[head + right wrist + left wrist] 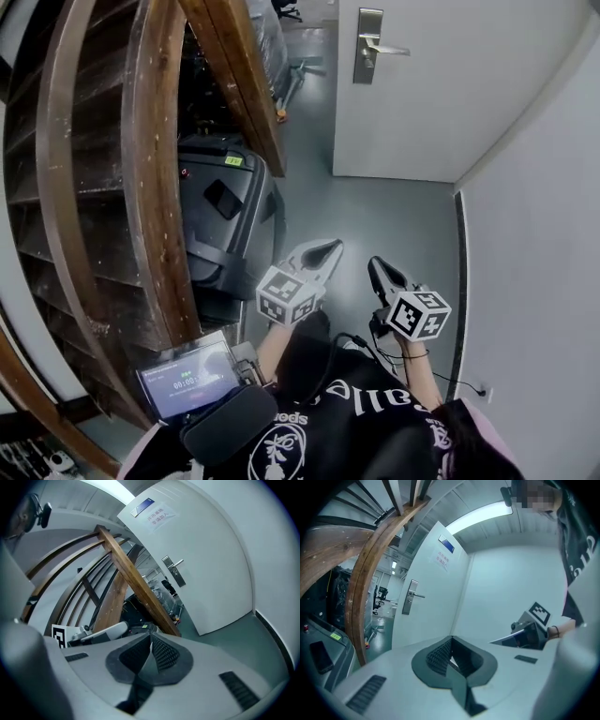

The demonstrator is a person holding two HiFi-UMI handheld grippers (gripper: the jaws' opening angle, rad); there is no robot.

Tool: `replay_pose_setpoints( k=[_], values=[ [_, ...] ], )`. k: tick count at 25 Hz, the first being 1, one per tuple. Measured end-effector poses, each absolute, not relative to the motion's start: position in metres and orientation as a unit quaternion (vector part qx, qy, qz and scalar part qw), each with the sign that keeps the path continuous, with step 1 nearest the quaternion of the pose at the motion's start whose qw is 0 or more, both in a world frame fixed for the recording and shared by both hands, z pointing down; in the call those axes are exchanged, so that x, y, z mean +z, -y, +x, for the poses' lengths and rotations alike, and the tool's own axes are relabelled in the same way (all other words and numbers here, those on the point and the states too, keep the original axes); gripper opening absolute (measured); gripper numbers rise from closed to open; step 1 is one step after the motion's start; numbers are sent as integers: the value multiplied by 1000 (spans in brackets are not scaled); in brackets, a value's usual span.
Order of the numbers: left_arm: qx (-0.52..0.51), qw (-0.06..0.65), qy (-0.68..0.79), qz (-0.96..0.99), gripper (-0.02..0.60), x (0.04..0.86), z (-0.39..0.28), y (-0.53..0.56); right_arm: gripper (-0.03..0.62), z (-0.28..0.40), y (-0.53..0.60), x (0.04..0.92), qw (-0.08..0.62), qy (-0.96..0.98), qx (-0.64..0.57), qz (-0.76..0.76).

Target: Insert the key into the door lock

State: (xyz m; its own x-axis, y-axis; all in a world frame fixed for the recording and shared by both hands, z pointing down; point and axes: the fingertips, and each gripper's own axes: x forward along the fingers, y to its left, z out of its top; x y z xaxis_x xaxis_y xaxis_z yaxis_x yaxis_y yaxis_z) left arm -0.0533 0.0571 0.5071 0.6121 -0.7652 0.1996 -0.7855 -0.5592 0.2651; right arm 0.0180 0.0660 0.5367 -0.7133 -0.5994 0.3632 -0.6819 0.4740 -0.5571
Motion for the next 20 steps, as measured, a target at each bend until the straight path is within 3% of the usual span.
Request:
replay_pose_setpoints(
  k=[10,20],
  values=[
    [47,181,438,879,5,524,30,-163,29,72,-155,545,68,870,355,336],
    [45,192,481,854,5,536,47,-230,29,90,-216,555,88,887,348,291]
  ],
)
